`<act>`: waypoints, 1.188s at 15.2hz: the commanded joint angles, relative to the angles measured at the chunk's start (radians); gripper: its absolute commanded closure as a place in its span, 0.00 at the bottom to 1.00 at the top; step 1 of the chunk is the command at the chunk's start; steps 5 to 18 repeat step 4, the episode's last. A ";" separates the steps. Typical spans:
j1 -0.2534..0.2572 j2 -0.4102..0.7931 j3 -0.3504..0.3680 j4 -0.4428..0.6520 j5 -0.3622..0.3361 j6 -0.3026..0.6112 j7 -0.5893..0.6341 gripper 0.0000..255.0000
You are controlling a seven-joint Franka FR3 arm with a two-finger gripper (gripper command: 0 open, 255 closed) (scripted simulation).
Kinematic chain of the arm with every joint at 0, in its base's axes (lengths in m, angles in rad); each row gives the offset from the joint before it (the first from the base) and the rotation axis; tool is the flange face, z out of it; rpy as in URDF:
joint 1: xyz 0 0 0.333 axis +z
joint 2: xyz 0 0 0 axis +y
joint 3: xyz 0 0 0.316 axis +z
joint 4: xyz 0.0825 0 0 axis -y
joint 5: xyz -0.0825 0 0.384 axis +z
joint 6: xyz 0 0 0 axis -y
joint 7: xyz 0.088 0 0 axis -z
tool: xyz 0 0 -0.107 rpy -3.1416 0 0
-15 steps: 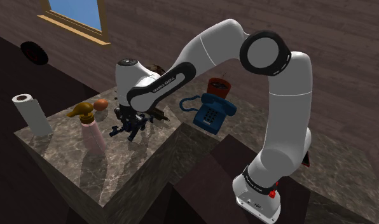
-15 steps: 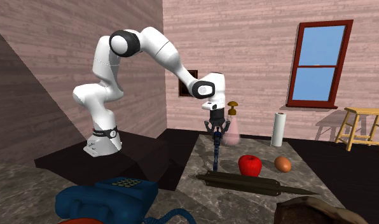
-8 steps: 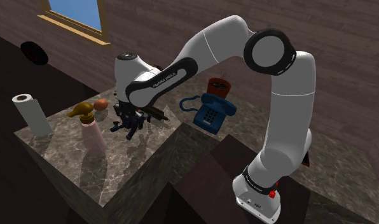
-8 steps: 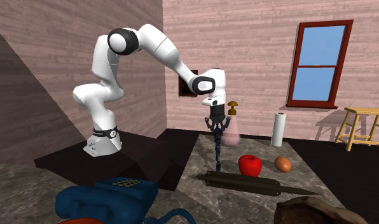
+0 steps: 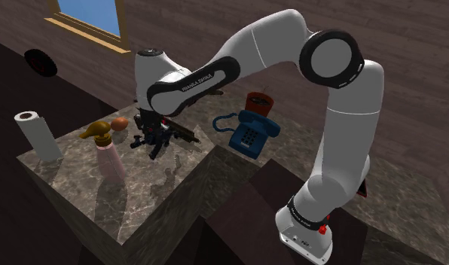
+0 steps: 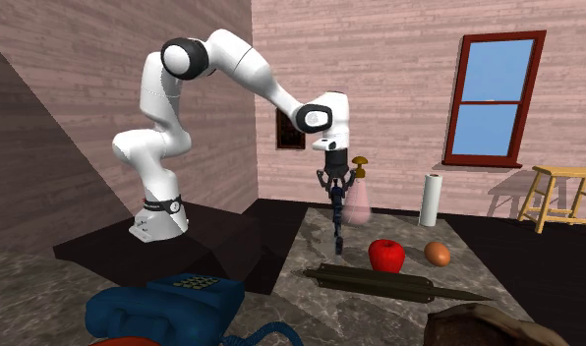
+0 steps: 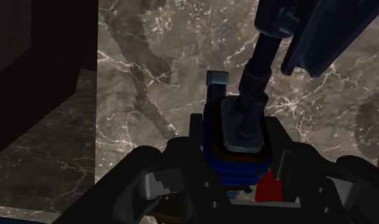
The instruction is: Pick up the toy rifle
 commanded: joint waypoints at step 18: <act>-0.006 -0.025 0.010 0.013 0.019 -0.035 -0.011 1.00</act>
